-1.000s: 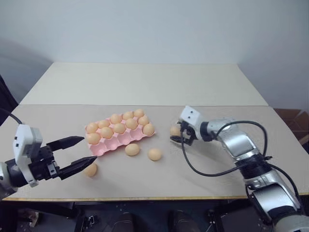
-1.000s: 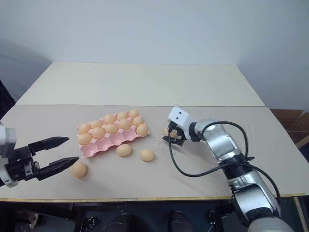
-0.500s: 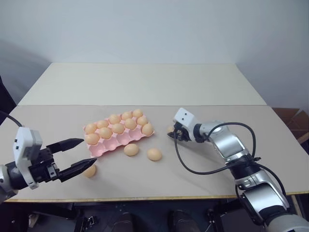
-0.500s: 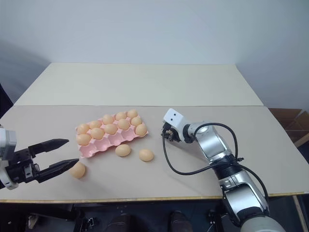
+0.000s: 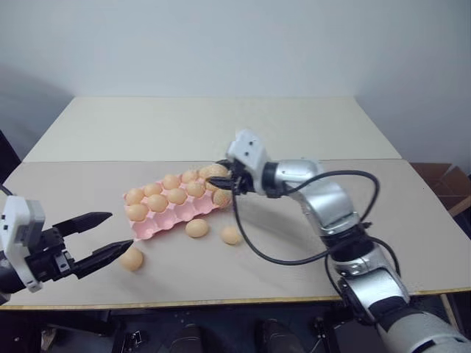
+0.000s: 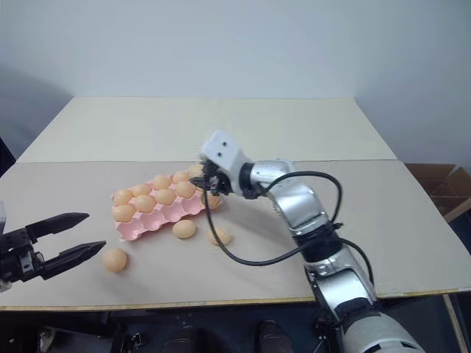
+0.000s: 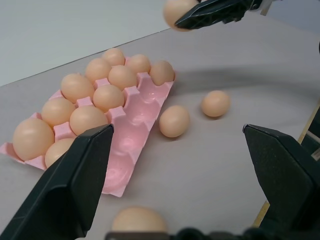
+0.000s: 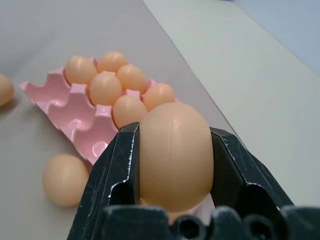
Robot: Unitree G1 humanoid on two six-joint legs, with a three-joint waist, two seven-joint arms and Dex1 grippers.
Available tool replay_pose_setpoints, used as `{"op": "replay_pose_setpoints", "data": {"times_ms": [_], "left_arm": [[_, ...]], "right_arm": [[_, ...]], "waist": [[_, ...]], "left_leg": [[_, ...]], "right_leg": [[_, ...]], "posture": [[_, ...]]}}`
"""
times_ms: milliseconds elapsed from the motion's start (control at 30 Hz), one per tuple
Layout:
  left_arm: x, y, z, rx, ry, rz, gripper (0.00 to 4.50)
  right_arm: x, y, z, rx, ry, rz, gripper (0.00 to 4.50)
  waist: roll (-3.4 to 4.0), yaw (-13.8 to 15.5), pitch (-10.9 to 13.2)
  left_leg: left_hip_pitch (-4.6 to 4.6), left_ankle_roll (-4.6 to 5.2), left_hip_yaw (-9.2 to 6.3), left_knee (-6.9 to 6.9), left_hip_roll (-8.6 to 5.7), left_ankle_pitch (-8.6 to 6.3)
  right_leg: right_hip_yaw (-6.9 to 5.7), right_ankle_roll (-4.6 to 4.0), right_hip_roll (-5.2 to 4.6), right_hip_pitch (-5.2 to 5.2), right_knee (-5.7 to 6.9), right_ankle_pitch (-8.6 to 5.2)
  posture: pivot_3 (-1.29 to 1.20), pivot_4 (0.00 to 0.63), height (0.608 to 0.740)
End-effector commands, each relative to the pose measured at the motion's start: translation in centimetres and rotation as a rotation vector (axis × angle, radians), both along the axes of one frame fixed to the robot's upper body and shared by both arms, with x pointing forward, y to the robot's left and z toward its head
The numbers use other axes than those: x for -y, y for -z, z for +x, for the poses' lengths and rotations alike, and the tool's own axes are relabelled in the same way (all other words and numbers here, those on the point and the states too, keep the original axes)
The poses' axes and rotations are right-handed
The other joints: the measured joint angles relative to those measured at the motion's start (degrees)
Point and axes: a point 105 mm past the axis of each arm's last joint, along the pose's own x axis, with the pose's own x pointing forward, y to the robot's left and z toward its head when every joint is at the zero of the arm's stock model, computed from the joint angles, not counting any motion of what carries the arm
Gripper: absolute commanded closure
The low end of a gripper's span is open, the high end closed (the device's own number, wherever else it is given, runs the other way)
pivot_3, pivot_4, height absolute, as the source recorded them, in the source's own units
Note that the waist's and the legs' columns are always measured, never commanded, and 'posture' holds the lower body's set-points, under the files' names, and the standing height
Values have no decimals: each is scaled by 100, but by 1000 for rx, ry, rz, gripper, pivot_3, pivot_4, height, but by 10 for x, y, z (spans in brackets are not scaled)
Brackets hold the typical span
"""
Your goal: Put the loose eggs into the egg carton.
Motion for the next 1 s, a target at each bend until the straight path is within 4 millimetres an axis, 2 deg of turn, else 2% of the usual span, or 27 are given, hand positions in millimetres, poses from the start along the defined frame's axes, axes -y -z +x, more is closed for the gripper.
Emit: {"op": "replay_pose_setpoints", "data": {"times_ms": [33,167,233,267,433,467,567,700,733,800,900,1000], "left_arm": [[2,-9,2,45,11,27,0],[5,-9,2,51,21,28,0],[6,-8,2,52,23,30,0],[7,-8,2,52,23,30,0],[7,-6,1,53,21,31,0],[8,-6,1,54,21,30,0],[10,-5,2,54,24,27,0],[9,-2,-1,29,49,43,0],[8,-2,-1,27,47,46,0],[6,-3,-1,28,50,47,0],[4,-3,-1,16,60,54,0],[0,0,-3,-3,45,68,0]], "right_arm": [[-18,2,4,50,7,-7,2845],[-27,18,5,44,9,-42,2845],[-27,25,8,50,20,-67,2115],[-27,26,8,51,24,-72,1919],[-30,25,6,41,12,-54,183],[-30,24,5,41,11,-49,32],[-23,12,6,40,17,1,32],[10,-17,-8,51,-32,103,32],[15,-20,-12,52,-41,110,32],[41,-25,-23,49,-73,125,32],[83,-23,-45,46,-133,82,32],[114,-15,-64,46,-154,-1,32]], "waist": [[0,2,0],[-1,8,0],[-1,2,0],[-1,-1,0],[-1,-6,0],[0,-7,0],[0,-6,0],[0,42,0],[0,48,0],[-1,46,-1],[-1,86,0],[-1,79,0]], "left_leg": [[-2,0,1,0,0,0],[-12,-1,2,0,-2,0],[-14,-1,3,0,-2,0],[-14,-1,3,0,-2,0],[-14,-1,2,0,5,0],[-13,-1,2,0,6,0],[-13,-1,2,0,6,0],[-21,-1,1,0,4,0],[-23,-1,1,0,1,0],[-24,-2,4,0,-3,0],[-23,-2,5,0,-5,-1],[-22,-2,7,0,-5,-1]], "right_leg": [[0,-2,-1,-1,-1,1],[-2,-7,-5,-4,-6,6],[-2,-7,-5,-5,-9,6],[-2,-6,-5,-5,-8,6],[-3,-5,4,-9,-5,5],[-3,-6,4,-9,-4,5],[-3,-6,4,-10,-5,5],[-6,-5,0,-10,-10,5],[-8,-4,-5,-9,-14,5],[-8,-2,-11,-8,-19,4],[-10,-1,-15,-6,-21,2],[-9,-12,-16,-7,-23,-8]], "posture": [[0,150,740],[0,150,740],[0,150,740],[0,150,740],[0,150,740],[0,150,740],[0,150,740],[0,150,740],[0,150,740],[0,150,740],[0,150,740],[0,150,740]]}}
